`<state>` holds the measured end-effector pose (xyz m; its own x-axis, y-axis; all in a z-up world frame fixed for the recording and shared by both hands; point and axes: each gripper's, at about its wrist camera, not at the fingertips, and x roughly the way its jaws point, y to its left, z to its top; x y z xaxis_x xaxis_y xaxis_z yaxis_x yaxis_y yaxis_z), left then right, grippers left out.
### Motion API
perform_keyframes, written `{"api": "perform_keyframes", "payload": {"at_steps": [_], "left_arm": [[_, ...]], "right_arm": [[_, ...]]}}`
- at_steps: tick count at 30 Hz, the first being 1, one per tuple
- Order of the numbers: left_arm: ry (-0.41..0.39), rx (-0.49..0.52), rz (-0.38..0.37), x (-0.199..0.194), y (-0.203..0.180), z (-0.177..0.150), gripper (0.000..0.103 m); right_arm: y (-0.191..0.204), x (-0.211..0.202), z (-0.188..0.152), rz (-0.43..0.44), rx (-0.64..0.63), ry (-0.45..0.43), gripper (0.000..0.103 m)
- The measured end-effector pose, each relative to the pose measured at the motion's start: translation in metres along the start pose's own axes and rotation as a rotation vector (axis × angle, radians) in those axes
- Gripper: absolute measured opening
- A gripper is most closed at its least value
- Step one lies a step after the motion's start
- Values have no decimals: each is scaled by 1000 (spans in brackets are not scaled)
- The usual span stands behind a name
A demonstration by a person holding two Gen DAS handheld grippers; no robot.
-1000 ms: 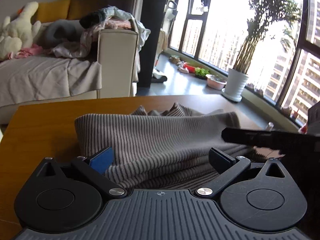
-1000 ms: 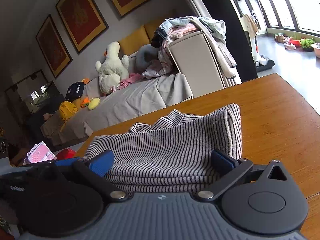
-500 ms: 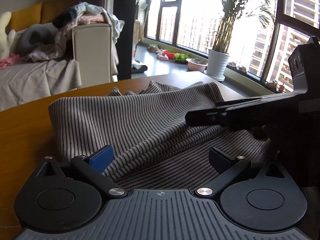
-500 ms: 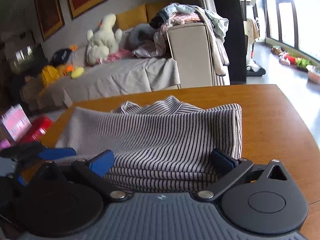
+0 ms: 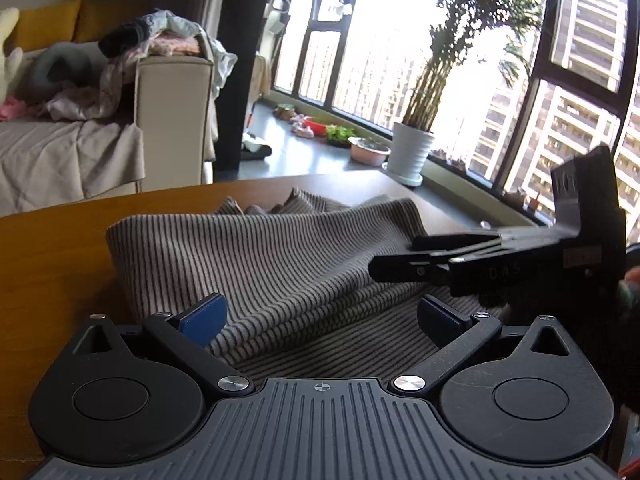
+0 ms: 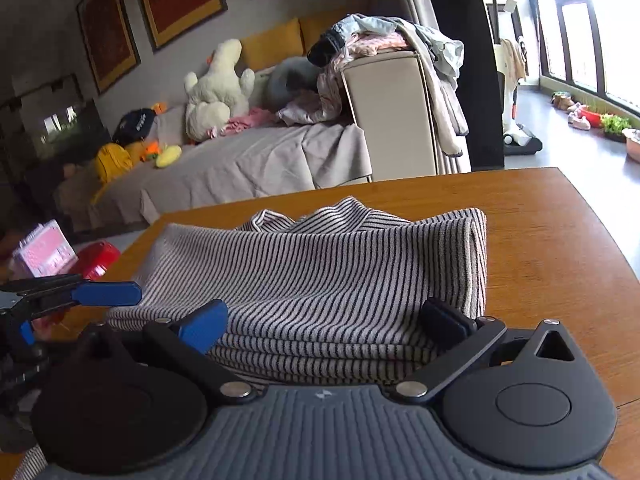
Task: Fold clothes
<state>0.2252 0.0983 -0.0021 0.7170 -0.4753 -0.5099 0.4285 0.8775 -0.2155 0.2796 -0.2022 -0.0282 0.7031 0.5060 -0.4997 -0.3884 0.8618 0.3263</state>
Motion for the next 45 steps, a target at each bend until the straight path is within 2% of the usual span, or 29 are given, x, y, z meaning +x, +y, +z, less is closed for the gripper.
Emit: {"api": "perform_keyframes", "payload": {"at_steps": [2, 4, 8, 10, 17, 22, 23, 24, 25, 26, 27, 29, 30, 32, 35, 37, 38, 41, 43, 45], "left_arm": [[-35, -63, 43, -2, 11, 9, 103], [-52, -134, 138, 8, 24, 19, 103], [5, -277, 255, 43, 48, 20, 103], [17, -279, 321, 52, 49, 17, 103], [5, -276, 329, 49, 49, 16, 103], [-11, -291, 331, 43, 47, 11, 103], [-15, -297, 330, 41, 47, 10, 103], [-18, -300, 333, 40, 47, 10, 103], [-21, -303, 336, 39, 48, 9, 103], [-24, -306, 339, 38, 48, 9, 103], [-27, -309, 338, 38, 48, 8, 103], [-30, -310, 340, 37, 49, 8, 103], [-42, -305, 345, 35, 47, 8, 103], [-93, -268, 341, 25, 38, 11, 103], [-169, -194, 304, 7, 21, 19, 103], [-130, -179, 185, 7, 12, 21, 103], [-97, -179, 156, 12, 11, 20, 103], [-32, -163, 184, 33, 14, 3, 103], [-34, -164, 184, 33, 12, 3, 103], [-34, -157, 189, 34, 12, 3, 103]], "right_arm": [[-10, -3, 0, 36, 48, -18, 103], [-11, -4, -1, 40, 54, -21, 103], [-5, 0, -1, 14, 18, 0, 103], [-3, 2, 0, 6, 6, 17, 103], [17, 11, 1, -71, -115, 89, 103], [22, 9, 0, -104, -133, 68, 102], [23, 6, 1, -124, -134, 47, 92], [26, 2, 2, -154, -146, 27, 74], [28, -2, 4, -179, -164, 1, 63], [30, -6, 7, -197, -186, -30, 47], [31, -8, 13, -213, -197, -48, 45], [28, -4, 23, -238, -210, -43, 45], [24, 4, 26, -246, -219, -4, 45], [14, 19, 29, -256, -238, 66, 44], [5, 29, 26, -238, -274, 103, 45], [6, 29, 35, -223, -254, 118, 45], [6, 27, 42, -204, -232, 109, 45], [5, 31, 67, -136, -173, 71, 45], [2, 41, 83, -92, -127, 65, 45], [-2, 68, 89, -85, -98, 97, 49]]}}
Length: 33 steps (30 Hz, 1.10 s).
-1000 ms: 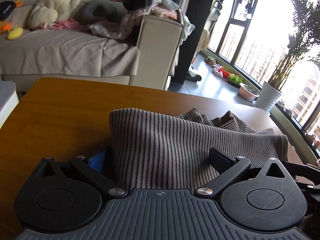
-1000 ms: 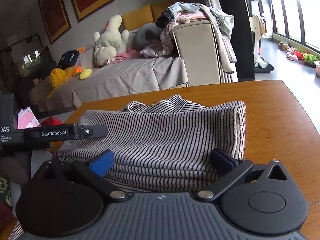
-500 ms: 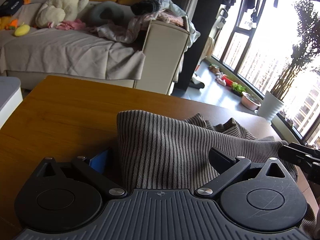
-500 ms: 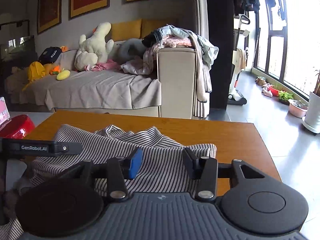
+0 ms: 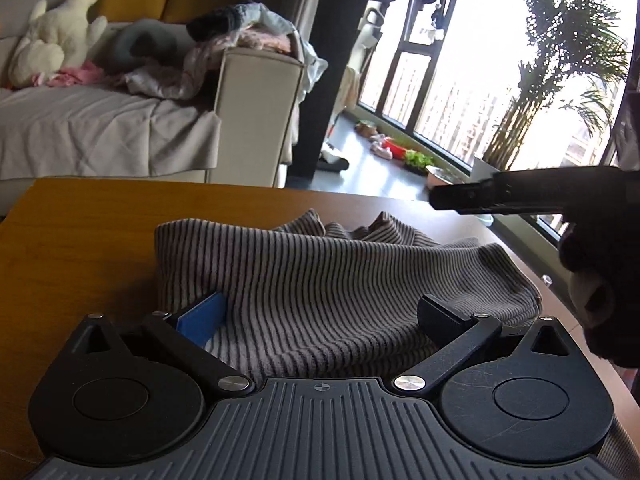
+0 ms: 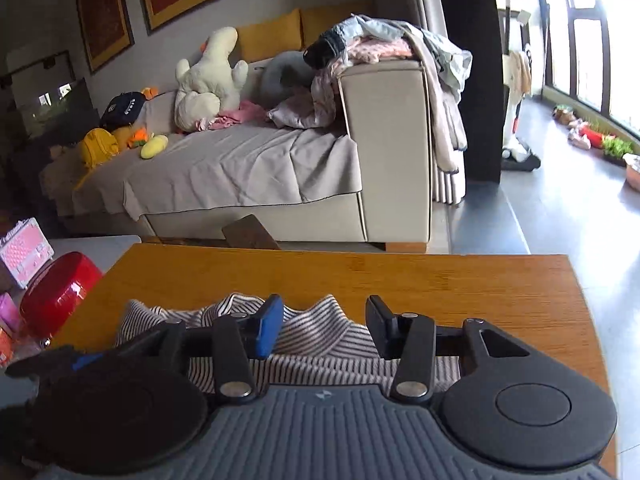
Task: Fold clothes
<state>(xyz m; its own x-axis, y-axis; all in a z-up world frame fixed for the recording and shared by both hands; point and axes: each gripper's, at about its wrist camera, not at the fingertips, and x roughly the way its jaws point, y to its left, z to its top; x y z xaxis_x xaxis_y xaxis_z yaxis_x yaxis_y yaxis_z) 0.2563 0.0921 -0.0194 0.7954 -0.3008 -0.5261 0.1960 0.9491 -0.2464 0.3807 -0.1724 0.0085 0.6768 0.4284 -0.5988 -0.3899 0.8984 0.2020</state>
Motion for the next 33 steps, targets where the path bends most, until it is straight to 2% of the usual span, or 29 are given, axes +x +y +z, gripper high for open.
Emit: {"api": "perform_keyframes", "payload": {"at_steps": [4, 5, 6, 7, 8, 13, 16, 20, 23, 25, 28, 29, 30, 32, 33], "left_arm": [[-3, -21, 7, -13, 5, 4, 103], [-4, -28, 10, -18, 6, 6, 103], [-14, -40, 19, -27, 9, 9, 103], [-31, -55, 29, -37, 12, 13, 103], [-48, -71, 39, -47, 16, 17, 103], [-112, -136, 48, -80, 35, 34, 103], [-128, -146, 47, -92, 37, 34, 103], [-141, -162, -1, -99, 31, 33, 103], [-124, -135, -28, -92, 16, 33, 103], [-103, -111, -33, -83, 5, 32, 103], [-59, -71, -53, -65, -11, 20, 103], [-47, -51, -53, -60, -15, 15, 103], [-34, -31, -52, -55, -18, 10, 103], [-23, -19, -30, -47, -16, 8, 103], [-13, -39, -14, -43, -8, 11, 103]], "right_arm": [[2, 55, 2, -28, -9, 80, 52], [6, 59, -1, -38, -38, 88, 43], [11, 55, -4, -38, -60, 87, 29], [14, 48, -4, -37, -66, 79, 21], [16, 38, -5, -27, -67, 66, 8], [22, -50, -7, 80, -53, -36, 5], [26, -108, -24, 130, -58, -52, 0], [28, -154, -63, 162, -56, 8, 0], [30, -161, -89, 126, -81, 60, 0], [29, -160, -91, 88, -93, 49, 0], [23, -152, -76, 65, -71, 6, 3], [20, -147, -69, 61, -60, -6, 12], [14, -141, -62, 52, -43, -15, 29], [2, -129, -50, 14, -12, -27, 42], [-7, -120, -45, -2, 8, -22, 42]]}}
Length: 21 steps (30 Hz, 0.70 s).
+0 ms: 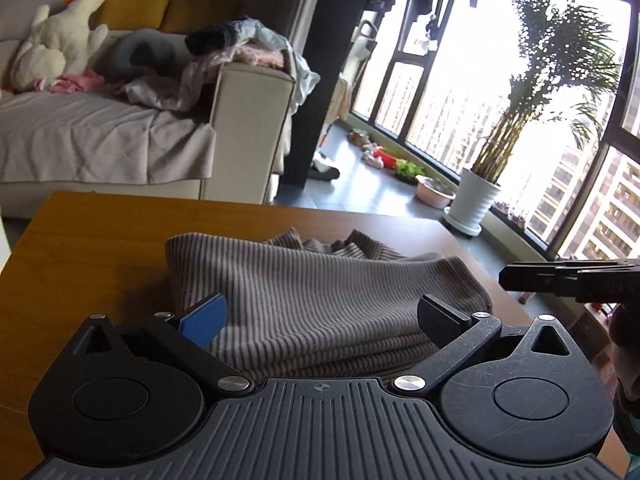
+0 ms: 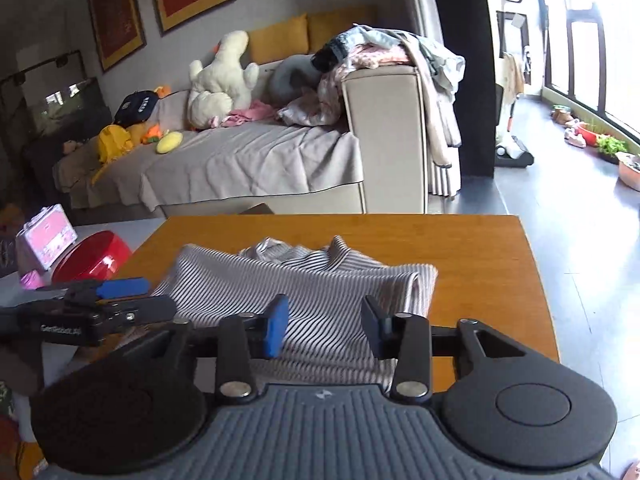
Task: Fold clothes
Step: 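Grasp the sweater edge with the left gripper while the right gripper grasps the other edge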
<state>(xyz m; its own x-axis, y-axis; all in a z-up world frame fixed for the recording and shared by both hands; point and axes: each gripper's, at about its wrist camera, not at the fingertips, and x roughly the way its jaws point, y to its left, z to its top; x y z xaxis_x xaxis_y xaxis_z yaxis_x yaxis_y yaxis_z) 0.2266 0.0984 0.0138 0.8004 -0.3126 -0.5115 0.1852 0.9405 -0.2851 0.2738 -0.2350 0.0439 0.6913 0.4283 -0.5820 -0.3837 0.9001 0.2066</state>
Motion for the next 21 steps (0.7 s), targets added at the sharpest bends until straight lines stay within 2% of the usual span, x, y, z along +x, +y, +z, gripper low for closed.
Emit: {"api": "perform_keyframes", "payload": {"at_steps": [3, 6, 9, 14, 16, 17, 18, 19, 20, 21], "left_arm": [[35, -93, 54, 10, 33, 18, 103], [110, -179, 36, 29, 66, 33, 103], [176, -246, 20, 55, 87, 37, 103], [179, -205, -28, 84, 89, 44, 103], [182, -190, -56, 92, 86, 47, 100], [179, -168, -54, 95, 84, 48, 94], [173, -142, -37, 96, 82, 48, 87], [168, -115, -20, 98, 80, 48, 72], [163, -99, 9, 98, 80, 48, 56], [157, -97, 29, 96, 81, 49, 49]], "right_arm": [[-28, 24, 7, -18, 86, 31, 50], [-51, 53, 7, -3, 154, 67, 57], [-61, 79, 6, 20, 171, 101, 61], [-65, 111, 9, 65, 132, 121, 68], [-64, 119, 13, 84, 112, 119, 61], [-64, 122, 15, 91, 112, 116, 46], [-63, 124, 16, 96, 115, 112, 38], [-63, 125, 16, 96, 118, 108, 35], [-62, 123, 17, 93, 114, 99, 27], [-59, 117, 18, 89, 99, 81, 24]]}}
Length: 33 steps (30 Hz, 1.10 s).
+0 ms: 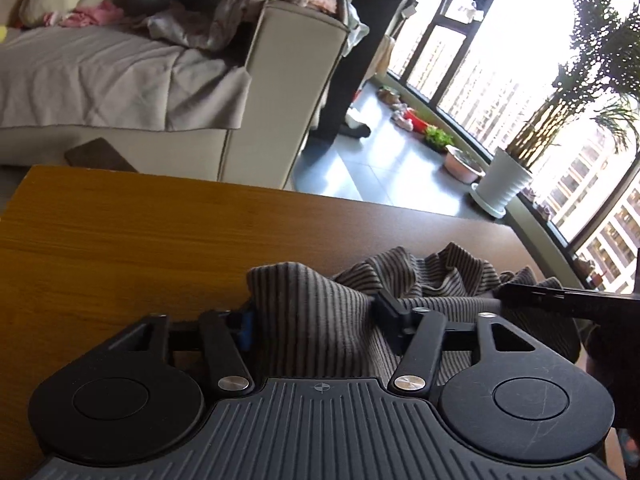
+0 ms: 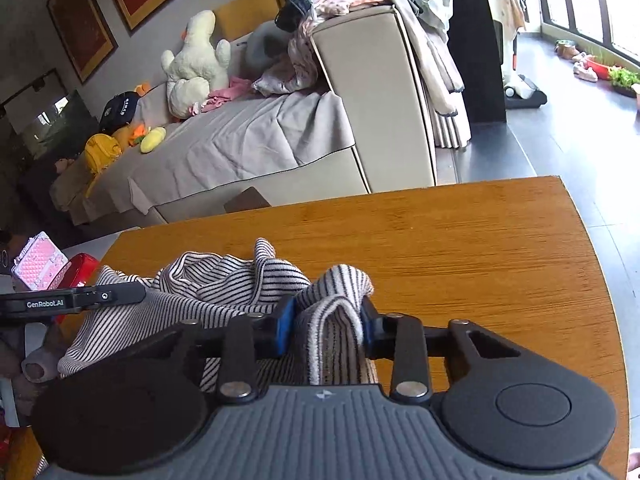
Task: Fold clothes
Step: 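Grasp the sweater edge with the left gripper while the right gripper grasps the other edge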
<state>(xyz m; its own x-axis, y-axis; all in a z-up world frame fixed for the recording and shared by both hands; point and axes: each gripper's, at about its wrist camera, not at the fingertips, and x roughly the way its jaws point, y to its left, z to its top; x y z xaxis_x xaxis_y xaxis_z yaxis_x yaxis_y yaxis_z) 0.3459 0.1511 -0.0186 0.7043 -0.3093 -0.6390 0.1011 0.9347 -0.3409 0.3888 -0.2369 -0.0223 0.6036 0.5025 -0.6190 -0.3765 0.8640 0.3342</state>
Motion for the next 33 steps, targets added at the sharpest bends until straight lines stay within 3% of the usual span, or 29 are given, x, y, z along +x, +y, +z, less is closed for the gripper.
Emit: {"api": "perform_keyframes", "payload": {"at_steps": [2, 5, 10, 14, 17, 21, 23, 25, 28, 30, 33], "left_arm": [[-37, 22, 1, -13, -1, 0, 31], [-111, 85, -44, -56, -16, -1, 24], [-176, 175, -123, -125, -45, -28, 21], [-135, 204, -175, -162, -56, -77, 21], [-104, 240, -168, -178, -55, -105, 22], [-50, 260, -121, -189, -45, -128, 33], [-23, 264, -89, -191, -40, -134, 46], [7, 257, -76, -196, -33, -139, 48], [17, 229, -59, -207, -20, -142, 59], [5, 166, -74, -211, -12, -136, 68], [-13, 71, -97, -219, 1, -128, 77]], "right_arm": [[10, -20, 1, 10, -46, -48, 22], [30, -67, -1, 44, -129, -111, 20], [64, -138, -34, 62, -228, -132, 17], [82, -176, -77, 49, -277, -80, 17], [85, -187, -107, 14, -291, -31, 17], [75, -192, -130, -38, -268, 7, 17], [70, -195, -138, -54, -239, 22, 18], [64, -200, -143, -57, -198, 23, 21], [50, -214, -145, -53, -102, -9, 35], [40, -224, -143, -42, -15, -43, 49], [23, -233, -141, 13, 147, -96, 60]]}}
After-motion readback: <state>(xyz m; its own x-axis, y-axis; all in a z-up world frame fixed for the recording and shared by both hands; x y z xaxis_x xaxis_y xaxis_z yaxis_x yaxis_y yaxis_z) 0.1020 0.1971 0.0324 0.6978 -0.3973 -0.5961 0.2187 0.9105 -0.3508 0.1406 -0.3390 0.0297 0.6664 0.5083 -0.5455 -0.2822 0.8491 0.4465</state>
